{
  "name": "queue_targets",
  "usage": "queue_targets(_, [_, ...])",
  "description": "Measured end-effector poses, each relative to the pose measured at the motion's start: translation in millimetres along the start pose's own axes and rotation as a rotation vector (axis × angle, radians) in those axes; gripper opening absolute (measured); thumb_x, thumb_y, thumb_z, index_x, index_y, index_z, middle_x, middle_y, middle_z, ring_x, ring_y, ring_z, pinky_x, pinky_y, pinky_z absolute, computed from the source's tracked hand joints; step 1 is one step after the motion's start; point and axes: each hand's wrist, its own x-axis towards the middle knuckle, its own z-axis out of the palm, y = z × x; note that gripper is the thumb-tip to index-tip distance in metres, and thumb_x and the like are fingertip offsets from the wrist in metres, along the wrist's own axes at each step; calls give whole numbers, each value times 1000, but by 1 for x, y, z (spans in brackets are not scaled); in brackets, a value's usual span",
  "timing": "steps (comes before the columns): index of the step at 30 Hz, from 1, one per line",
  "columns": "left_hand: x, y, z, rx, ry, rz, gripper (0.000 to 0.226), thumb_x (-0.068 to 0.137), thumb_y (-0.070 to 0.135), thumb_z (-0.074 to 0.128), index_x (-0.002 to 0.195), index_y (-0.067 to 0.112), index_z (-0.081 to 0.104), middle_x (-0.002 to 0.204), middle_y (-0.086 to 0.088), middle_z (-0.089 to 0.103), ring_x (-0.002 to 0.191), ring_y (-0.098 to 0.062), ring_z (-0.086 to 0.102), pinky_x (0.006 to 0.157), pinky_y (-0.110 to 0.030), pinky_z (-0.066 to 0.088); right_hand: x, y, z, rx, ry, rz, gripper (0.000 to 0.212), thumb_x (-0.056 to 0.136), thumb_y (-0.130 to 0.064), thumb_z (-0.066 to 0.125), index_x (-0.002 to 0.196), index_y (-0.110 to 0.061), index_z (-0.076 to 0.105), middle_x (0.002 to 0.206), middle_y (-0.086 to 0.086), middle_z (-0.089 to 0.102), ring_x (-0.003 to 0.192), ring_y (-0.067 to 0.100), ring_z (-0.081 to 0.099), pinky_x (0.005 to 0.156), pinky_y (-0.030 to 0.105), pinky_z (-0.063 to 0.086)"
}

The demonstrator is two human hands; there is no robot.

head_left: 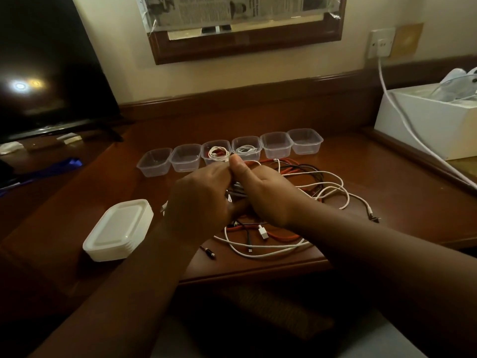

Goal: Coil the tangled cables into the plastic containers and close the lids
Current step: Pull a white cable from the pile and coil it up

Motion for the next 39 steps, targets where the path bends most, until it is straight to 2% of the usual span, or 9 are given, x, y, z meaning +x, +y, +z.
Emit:
queue_targets(4, [1,-12,16,-20,4,-83,48,85,56,58,86,8,66,72,-5,65,58,-17,58,51,-27,47,14,19,0,166,144,-49,83,98,-59,25,76,14,59,55,15,54,49,20,51,52,32,43])
queue_targets(8, [9,-27,30,-185,21,-245,42,82,59,61,69,21,52,60,17,44,47,-3,41,46,-11,28,34,36,-3,284,166,-27,68,104,-51,25,82,-1,67,78,22,65,75,35,62,71,45,52])
queue_targets(13, [23,-60,53,-391,13,-334,55,75,64,67,60,13,56,54,5,52,52,-17,50,45,-17,34,64,55,-38,724,-165,335,37,99,-24,41,85,-5,69,81,13,59,71,21,53,73,33,43])
queue_targets(19, [48,-80,85,-529,-31,-390,53,70,56,72,60,7,55,53,-4,51,51,-14,45,46,-12,32,105,98,-68,790,-401,222,37,95,1,41,130,6,53,120,26,54,105,35,54,91,35,48])
queue_targets(22, [53,-96,108,-566,-31,-413,46,70,58,73,57,18,52,52,7,47,50,-6,44,47,-10,31,122,120,-71,767,-386,181,38,94,0,47,131,11,49,119,27,49,104,39,43,88,37,42])
queue_targets(24, [49,-107,124,-558,-34,-439,43,71,58,74,56,25,50,54,12,49,50,-5,43,48,-11,30,130,132,-70,722,-331,179,27,95,1,48,120,7,57,102,22,60,89,30,58,77,31,50])
queue_targets(29, [36,-116,148,-470,-33,-507,54,70,65,70,58,15,55,53,2,53,53,-18,50,46,-31,39,135,143,-48,453,25,142,28,103,-6,37,97,-16,63,80,5,62,65,13,56,58,28,46])
queue_targets(32, [33,-115,156,-404,-24,-490,54,75,63,68,56,15,53,52,4,50,52,-19,48,47,-22,35,138,150,-37,469,172,165,29,100,-12,40,85,-21,64,70,1,59,63,14,50,56,29,41])
queue_targets(39, [30,-104,157,-456,76,-580,51,79,63,65,55,22,47,53,3,51,47,-10,47,47,-16,35,126,156,-44,849,-11,164,27,87,-32,62,106,-13,69,97,7,72,84,17,67,78,31,55])
